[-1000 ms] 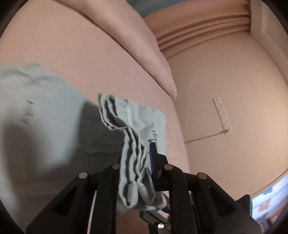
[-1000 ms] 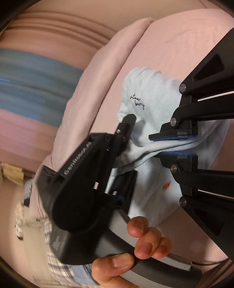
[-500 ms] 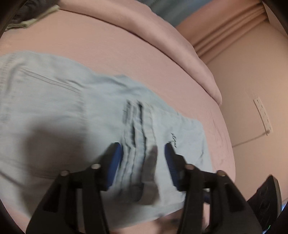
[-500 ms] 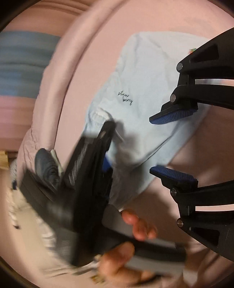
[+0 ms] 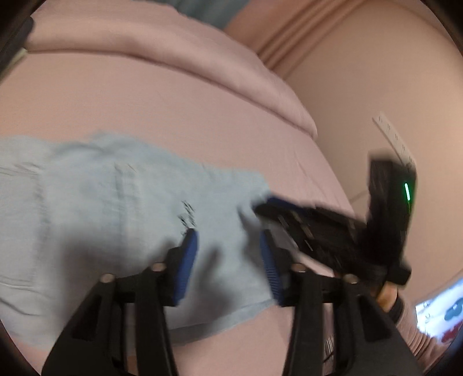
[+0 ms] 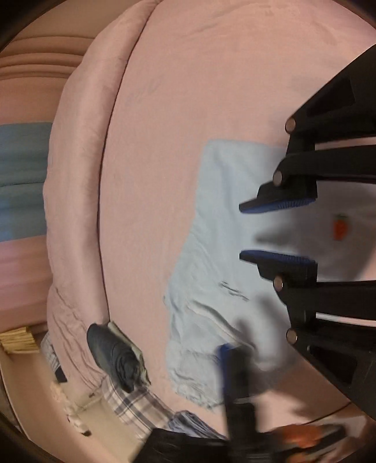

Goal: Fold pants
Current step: 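Press the folded leg flat with the left tool beside the back pocket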

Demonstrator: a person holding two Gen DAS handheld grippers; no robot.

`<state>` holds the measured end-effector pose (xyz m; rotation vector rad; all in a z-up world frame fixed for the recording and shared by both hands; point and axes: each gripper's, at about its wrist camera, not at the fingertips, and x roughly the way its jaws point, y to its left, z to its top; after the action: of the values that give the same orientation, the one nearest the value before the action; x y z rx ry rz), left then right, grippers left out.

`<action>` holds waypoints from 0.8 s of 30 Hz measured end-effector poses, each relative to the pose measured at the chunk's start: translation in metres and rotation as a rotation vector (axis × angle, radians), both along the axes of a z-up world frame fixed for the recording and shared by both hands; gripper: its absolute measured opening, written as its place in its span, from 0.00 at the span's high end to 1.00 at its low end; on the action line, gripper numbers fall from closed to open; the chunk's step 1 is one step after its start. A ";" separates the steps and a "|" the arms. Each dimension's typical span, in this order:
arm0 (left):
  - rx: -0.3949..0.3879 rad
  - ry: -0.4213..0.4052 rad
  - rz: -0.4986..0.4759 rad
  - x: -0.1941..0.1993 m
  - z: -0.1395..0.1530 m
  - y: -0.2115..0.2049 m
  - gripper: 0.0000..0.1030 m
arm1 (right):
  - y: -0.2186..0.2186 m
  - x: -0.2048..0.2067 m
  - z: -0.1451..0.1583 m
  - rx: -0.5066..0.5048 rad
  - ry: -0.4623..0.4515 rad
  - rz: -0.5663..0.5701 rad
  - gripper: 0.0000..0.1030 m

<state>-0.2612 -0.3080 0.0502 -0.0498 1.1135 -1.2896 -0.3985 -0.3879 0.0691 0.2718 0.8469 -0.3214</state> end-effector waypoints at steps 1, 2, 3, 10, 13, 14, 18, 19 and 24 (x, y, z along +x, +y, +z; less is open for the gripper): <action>0.023 0.003 -0.005 -0.002 -0.008 -0.002 0.66 | -0.003 0.001 -0.004 -0.001 0.016 -0.012 0.76; 0.049 -0.003 0.000 -0.002 -0.014 -0.002 0.66 | -0.008 0.006 -0.011 0.005 0.038 -0.021 0.76; 0.100 -0.034 0.026 0.001 -0.024 0.003 0.66 | -0.014 0.016 -0.020 0.009 0.077 -0.026 0.76; 0.096 0.040 0.149 0.028 -0.046 0.058 0.97 | -0.018 0.030 -0.028 -0.015 0.141 -0.064 0.76; 0.088 0.040 0.158 0.023 -0.045 0.072 0.97 | 0.003 0.030 -0.012 0.046 0.049 0.022 0.76; 0.088 0.040 0.160 0.022 -0.043 0.071 0.98 | 0.014 0.034 -0.012 0.079 0.039 0.070 0.76; 0.079 0.055 0.157 0.019 -0.043 0.076 0.98 | 0.059 0.065 -0.029 0.050 0.097 0.233 0.81; 0.076 0.060 0.160 0.020 -0.043 0.079 0.98 | 0.064 0.075 -0.034 0.046 0.105 0.250 0.82; 0.068 0.070 0.161 0.015 -0.043 0.073 0.99 | 0.081 0.117 -0.036 0.039 0.101 0.279 0.89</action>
<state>-0.2466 -0.2348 0.0073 -0.1322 1.1883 -1.1125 -0.2815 -0.3067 0.0329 0.1711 0.9787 -0.0584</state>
